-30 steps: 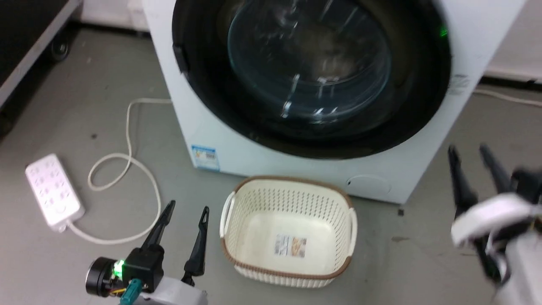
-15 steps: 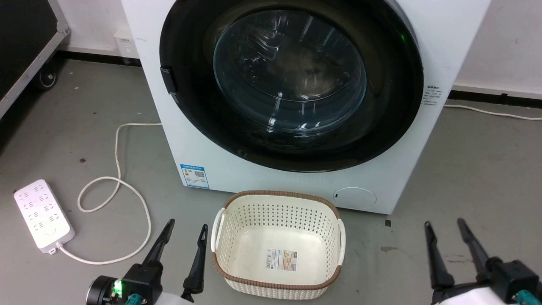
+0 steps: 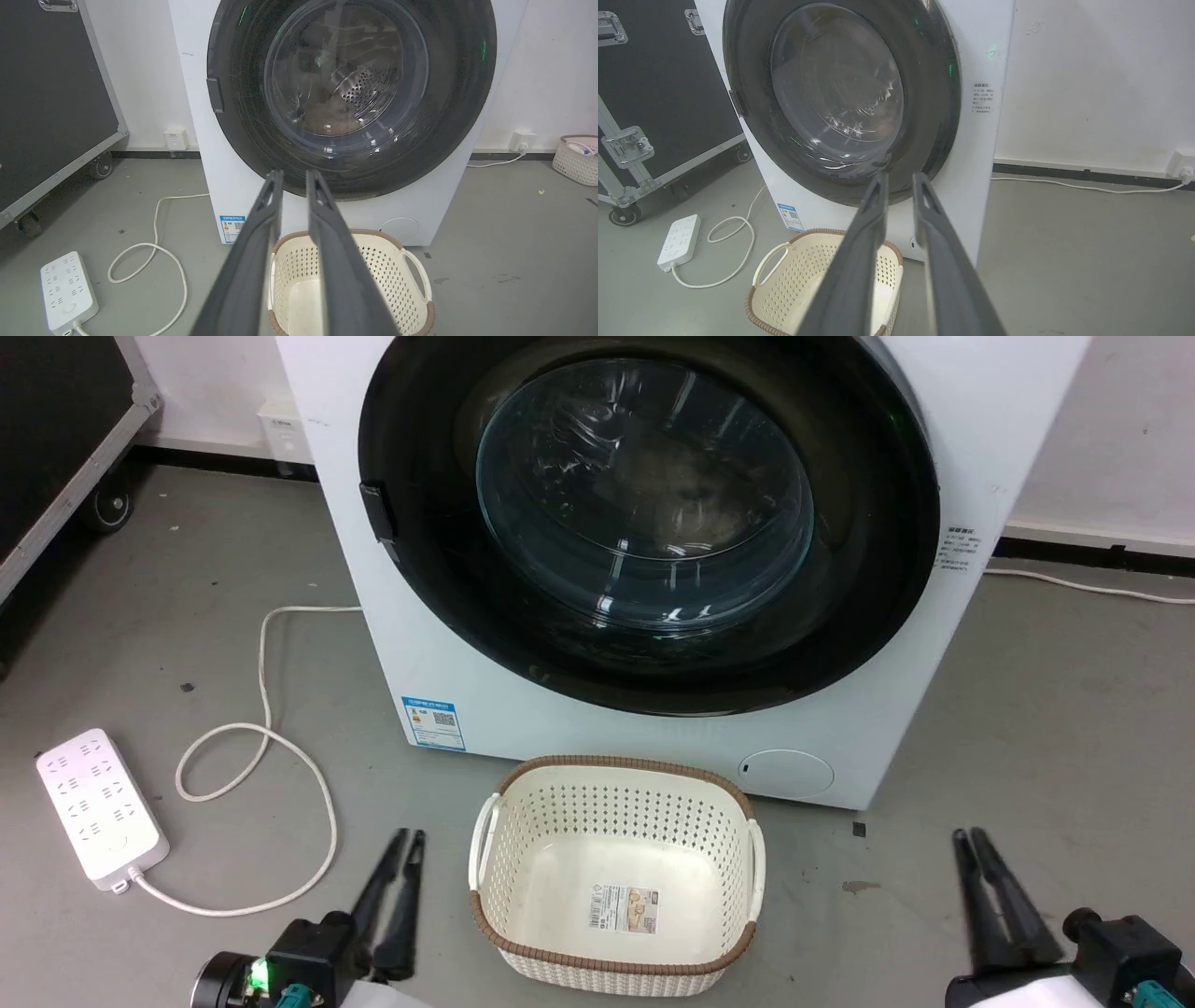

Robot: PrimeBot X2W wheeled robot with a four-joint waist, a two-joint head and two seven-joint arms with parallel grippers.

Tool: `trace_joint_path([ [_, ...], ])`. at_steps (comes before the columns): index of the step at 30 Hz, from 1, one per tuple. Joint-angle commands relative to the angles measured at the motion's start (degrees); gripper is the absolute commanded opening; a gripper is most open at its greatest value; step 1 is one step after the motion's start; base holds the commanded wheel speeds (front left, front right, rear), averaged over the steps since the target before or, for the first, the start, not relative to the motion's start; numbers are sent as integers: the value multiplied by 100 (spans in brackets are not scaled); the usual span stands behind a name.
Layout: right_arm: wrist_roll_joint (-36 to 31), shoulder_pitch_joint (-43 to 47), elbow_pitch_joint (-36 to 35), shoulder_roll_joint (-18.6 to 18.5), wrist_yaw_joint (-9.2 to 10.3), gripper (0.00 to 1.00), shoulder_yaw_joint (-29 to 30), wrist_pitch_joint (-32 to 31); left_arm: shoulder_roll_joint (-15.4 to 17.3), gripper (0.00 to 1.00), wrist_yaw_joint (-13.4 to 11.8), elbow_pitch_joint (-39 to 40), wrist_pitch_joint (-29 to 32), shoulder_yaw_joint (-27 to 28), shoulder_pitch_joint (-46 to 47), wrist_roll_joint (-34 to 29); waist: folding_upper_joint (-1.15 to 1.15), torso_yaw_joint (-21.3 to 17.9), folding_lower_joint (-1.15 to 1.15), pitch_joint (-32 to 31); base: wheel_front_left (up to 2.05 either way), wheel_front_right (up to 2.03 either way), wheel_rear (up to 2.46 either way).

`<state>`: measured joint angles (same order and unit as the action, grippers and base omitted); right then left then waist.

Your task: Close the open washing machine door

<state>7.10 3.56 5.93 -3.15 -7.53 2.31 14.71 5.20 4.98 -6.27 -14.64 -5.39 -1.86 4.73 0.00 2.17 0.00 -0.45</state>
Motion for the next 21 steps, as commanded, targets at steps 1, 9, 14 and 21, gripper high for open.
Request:
trace_joint_path([
  [1,0,0,0,0,0,0,0,0,0,0,0,0,0,0,0,0,0,0,0,0,0,0,0],
  [9,-49,-25,-41,2,0,0,-16,-102,-16,0,-35,44,102,37,13,-33,0,-15,0,3,0,0,0],
  [14,-72,-36,-60,3,0,0,-23,-149,-23,0,-51,64,149,55,19,-48,0,-22,0,5,0,0,0],
  [21,-112,-56,-93,4,1,0,-36,-231,-36,0,-78,99,230,85,29,-74,0,-34,0,7,0,0,0],
])
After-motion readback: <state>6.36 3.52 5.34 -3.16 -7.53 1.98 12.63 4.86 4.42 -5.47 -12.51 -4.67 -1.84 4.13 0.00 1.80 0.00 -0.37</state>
